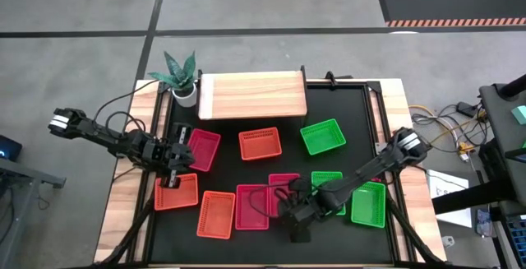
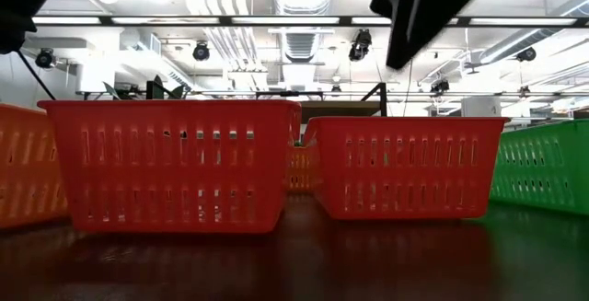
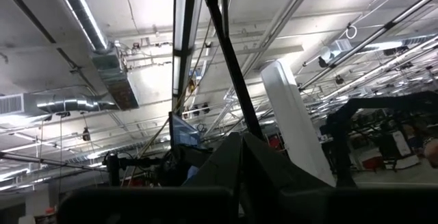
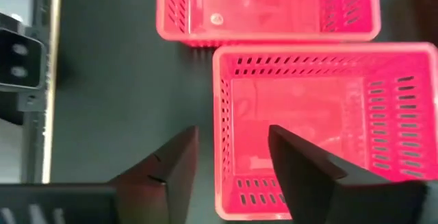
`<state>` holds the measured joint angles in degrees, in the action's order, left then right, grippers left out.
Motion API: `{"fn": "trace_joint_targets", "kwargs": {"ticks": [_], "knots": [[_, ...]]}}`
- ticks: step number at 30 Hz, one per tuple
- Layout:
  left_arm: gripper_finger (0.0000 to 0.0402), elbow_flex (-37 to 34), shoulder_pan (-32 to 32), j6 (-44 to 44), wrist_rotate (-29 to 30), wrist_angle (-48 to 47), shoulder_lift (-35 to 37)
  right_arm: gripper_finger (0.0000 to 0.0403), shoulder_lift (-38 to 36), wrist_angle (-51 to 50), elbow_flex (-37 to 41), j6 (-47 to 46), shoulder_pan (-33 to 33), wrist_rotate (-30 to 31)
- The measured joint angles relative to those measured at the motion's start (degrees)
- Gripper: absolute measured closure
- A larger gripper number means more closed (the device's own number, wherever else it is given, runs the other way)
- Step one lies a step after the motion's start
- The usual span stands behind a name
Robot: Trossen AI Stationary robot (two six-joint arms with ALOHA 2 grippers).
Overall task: Stack baskets on shelf by color
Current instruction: Put the bottom right red basket on the shelf
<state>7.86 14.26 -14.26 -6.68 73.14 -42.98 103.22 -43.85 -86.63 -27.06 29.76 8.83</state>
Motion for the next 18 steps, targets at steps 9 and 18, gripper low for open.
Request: {"fn": "trace_joint_targets", "kwargs": {"ticks": [9, 18], "knots": [[0.0402, 0.0, 0.0, -0.09, 0.02, 0.07, 0.94, 0.0209, 4.14, 0.22, 0.12, -0.91, -0.02, -1.06], [0.0402, 0.0, 0.0, -0.17, 0.02, 0.22, 2.49, 0.0237, 6.42, 4.34, 0.63, -1.67, -0.02, -2.88]]}}
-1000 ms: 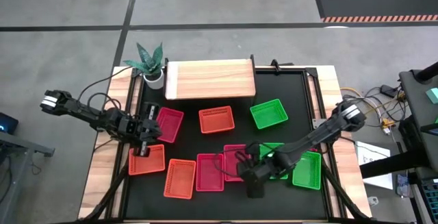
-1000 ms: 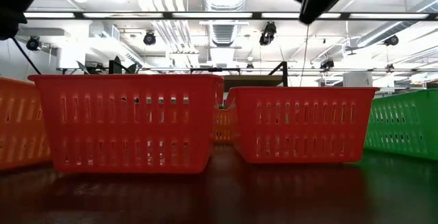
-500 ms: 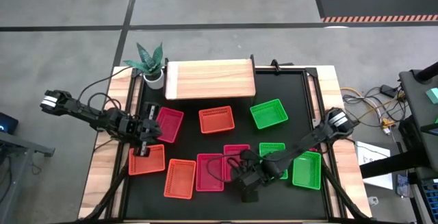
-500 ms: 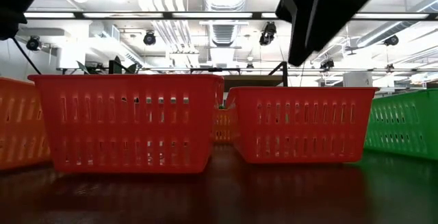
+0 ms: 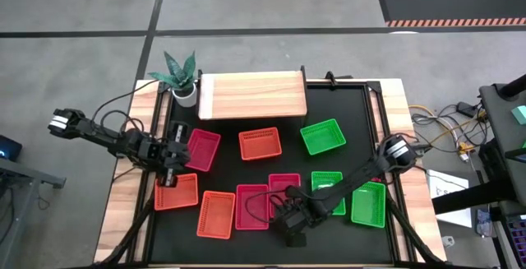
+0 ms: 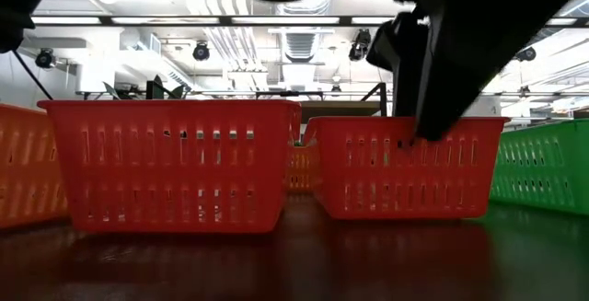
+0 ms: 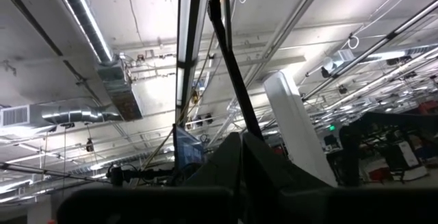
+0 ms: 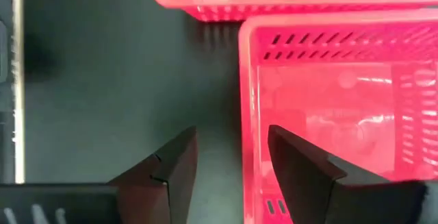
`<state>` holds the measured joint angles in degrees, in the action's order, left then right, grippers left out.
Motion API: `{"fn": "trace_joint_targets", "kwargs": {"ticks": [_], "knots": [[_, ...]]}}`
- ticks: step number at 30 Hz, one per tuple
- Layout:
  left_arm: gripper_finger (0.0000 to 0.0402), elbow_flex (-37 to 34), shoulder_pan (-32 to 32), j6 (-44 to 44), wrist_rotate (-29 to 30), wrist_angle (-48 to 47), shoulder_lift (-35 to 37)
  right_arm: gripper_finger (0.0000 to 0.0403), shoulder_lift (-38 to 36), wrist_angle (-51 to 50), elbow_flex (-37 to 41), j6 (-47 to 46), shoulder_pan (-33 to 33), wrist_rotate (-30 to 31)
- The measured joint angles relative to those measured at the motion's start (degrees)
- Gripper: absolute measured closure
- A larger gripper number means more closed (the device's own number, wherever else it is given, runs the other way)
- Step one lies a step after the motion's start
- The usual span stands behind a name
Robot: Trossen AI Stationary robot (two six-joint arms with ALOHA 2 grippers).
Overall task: Stack baskets on shelf by color
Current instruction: Put the bottom right red basket on the shelf
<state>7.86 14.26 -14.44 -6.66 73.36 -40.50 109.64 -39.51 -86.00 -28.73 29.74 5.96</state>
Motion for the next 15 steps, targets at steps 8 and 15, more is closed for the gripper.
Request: {"fn": "trace_joint_targets", "kwargs": {"ticks": [8, 15], "knots": [[0.0402, 0.0, 0.0, 0.0, 0.0, -0.09, 1.36, 0.0316, 1.6, 2.54, 0.11, 1.22, 0.0, 0.01], [0.0402, -0.02, 0.0, 0.0, -0.01, -0.13, 1.41, 0.0388, 0.76, 2.49, 0.11, 0.56, 0.0, 0.24]]}}
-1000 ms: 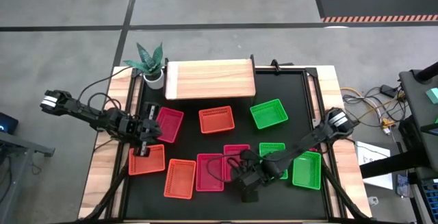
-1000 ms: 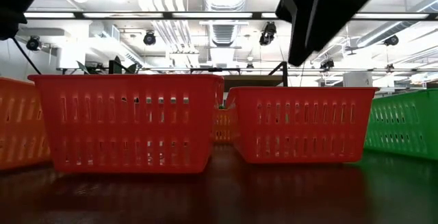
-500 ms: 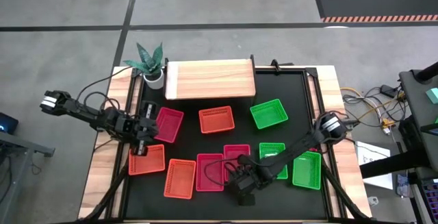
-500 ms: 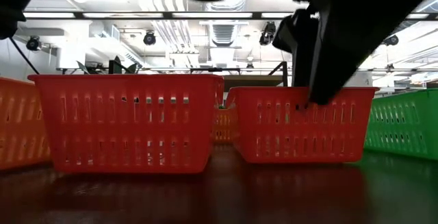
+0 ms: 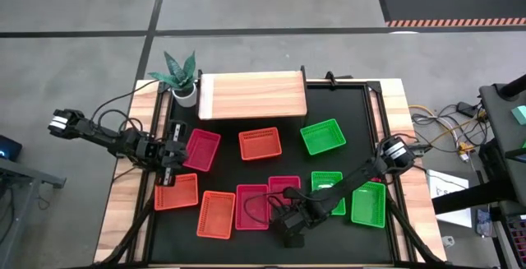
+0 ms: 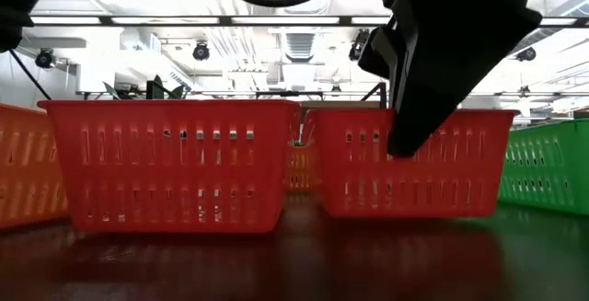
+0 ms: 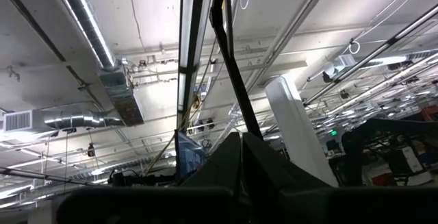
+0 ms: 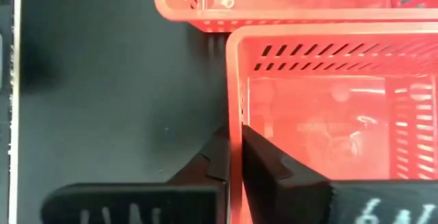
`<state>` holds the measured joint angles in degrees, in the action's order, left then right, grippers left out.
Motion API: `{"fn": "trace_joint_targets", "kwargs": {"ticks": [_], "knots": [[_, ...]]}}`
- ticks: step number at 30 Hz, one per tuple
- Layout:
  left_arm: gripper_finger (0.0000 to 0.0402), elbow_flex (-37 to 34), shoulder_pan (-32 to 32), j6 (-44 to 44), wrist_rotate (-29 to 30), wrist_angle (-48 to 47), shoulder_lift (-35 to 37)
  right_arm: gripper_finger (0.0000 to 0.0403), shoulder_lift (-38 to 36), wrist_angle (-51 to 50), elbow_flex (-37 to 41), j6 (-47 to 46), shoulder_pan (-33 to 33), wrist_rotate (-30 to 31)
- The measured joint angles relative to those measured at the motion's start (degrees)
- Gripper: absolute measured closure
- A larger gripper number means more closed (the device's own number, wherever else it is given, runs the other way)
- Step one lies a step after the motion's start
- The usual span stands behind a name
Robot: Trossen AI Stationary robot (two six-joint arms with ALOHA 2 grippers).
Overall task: Stack baskets on shelf by color
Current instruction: Put the bottom right red basket on the shelf
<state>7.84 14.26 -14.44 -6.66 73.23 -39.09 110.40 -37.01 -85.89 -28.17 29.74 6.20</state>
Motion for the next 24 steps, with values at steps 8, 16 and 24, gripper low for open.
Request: {"fn": "trace_joint_targets", "kwargs": {"ticks": [8, 16, 24], "knots": [[0.0402, -0.03, -0.02, -0.97, 0.12, 0.1, 0.33, 0.0392, -5.08, -3.51, 0.0, -0.74, 0.0, -0.22], [0.0402, -0.06, -0.02, -7.37, 13.29, 2.41, 0.67, 0.0392, -14.86, -7.44, 0.0, 1.63, -0.04, 0.16], [0.0402, -0.55, -0.04, -14.5, 31.16, 2.81, 0.54, 0.0392, -25.56, -6.76, -0.02, 6.39, -3.02, 4.73]]}}
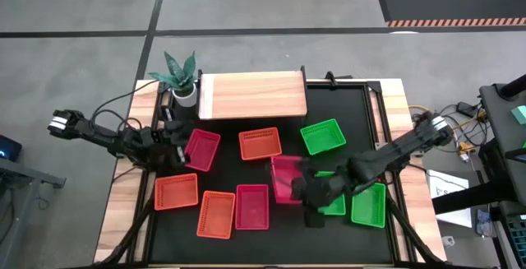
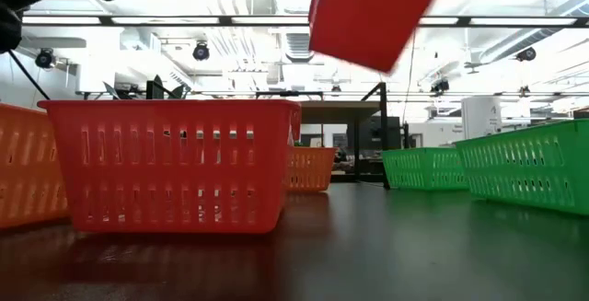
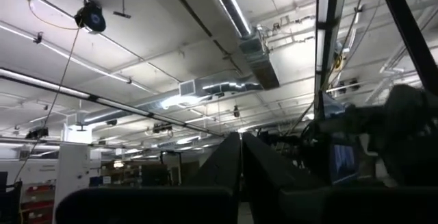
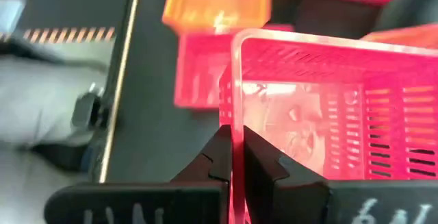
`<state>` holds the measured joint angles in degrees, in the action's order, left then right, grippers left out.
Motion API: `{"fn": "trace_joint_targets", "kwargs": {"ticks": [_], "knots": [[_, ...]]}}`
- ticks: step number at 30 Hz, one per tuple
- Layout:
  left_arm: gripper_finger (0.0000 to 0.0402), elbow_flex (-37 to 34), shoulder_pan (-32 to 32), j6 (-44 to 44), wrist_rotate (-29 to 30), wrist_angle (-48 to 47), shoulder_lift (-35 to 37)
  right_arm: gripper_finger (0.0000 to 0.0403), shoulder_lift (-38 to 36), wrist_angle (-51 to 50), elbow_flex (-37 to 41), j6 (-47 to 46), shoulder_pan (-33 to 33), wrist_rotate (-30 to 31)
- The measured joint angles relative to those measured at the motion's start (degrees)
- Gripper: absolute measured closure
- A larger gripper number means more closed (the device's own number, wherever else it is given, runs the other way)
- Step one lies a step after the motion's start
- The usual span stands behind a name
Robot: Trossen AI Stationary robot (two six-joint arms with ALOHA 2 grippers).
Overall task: Stack baskets on shelf by color
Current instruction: Put the bottom right red basket on the shelf
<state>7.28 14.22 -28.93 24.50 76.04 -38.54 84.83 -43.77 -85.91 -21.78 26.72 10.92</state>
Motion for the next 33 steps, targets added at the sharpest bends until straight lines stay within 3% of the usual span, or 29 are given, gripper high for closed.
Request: {"fn": "trace_joint_targets", "kwargs": {"ticks": [6, 17, 33], "knots": [[0.0402, -0.34, 0.0, -0.02, 0.03, -0.08, -0.04, 0.0392, -2.64, 4.15, -0.48, 9.44, -4.84, 2.66], [0.0402, -0.43, 0.0, -0.02, 0.03, -0.19, 0.61, 0.0392, 3.19, 4.2, -9.62, 24.64, -16.84, 2.67], [0.0402, -1.09, 0.0, -0.54, 0.03, -0.27, 3.14, 0.0392, 20.22, 2.34, -26.07, 40.09, -30.7, 2.59]]}}
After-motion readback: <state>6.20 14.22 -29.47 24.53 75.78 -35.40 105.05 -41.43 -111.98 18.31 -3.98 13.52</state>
